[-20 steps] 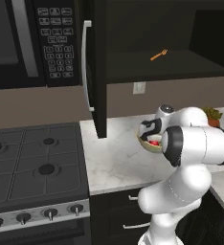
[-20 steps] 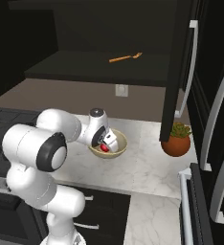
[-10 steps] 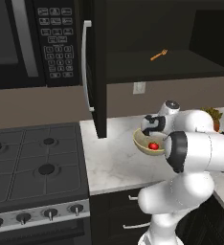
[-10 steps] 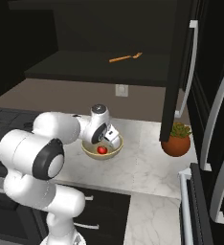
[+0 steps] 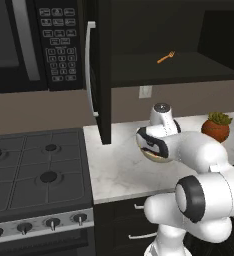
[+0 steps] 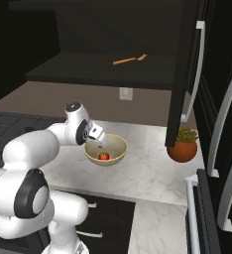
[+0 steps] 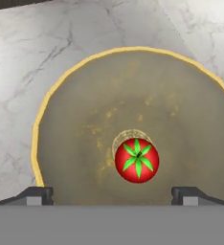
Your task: Pick the tomato from the cabinet and place it in the bowl. Then pick the bowl and place it in the sink. Then turn on the sink facuet.
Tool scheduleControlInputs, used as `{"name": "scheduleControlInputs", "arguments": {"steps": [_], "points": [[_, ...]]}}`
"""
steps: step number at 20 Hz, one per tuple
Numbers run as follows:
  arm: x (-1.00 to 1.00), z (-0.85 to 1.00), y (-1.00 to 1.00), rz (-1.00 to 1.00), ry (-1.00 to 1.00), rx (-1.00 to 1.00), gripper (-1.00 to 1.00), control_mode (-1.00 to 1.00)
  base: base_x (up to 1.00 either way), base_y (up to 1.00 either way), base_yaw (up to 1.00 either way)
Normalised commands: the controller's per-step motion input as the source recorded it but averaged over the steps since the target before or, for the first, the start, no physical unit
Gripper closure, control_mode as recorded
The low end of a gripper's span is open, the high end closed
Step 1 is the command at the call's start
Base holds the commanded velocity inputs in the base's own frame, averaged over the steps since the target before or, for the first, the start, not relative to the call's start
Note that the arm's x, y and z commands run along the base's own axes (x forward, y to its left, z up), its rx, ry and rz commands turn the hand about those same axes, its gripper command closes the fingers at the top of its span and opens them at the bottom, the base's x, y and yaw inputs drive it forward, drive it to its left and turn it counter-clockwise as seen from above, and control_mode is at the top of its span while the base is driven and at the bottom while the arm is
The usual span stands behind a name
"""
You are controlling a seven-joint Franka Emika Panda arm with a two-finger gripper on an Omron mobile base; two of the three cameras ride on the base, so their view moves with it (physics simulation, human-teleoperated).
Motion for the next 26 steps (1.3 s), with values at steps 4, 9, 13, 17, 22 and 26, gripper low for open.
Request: {"name": "scheduleControlInputs", "arguments": {"steps": [4, 9, 13, 17, 22, 26], "points": [[-0.31, 0.01, 0.37, 0.31, 0.09, -0.15, -1.0, -1.0, 0.0, 0.0, 0.0], [-0.06, -0.29, 0.05, 0.26, 0.07, -0.1, -1.0, -1.0, 0.0, 0.0, 0.0], [0.01, -0.14, 0.0, 0.14, 0.04, -0.13, -1.0, -1.0, 0.0, 0.0, 0.0], [0.12, -0.3, 0.0, 0.11, 0.08, -0.13, -1.0, -1.0, 0.0, 0.0, 0.0], [0.04, -0.16, -0.02, 0.09, 0.06, -0.07, -1.0, -1.0, 0.0, 0.0, 0.0], [0.0, 0.0, -0.05, 0.06, 0.01, -0.04, -1.0, -1.0, 0.0, 0.0, 0.0]]}}
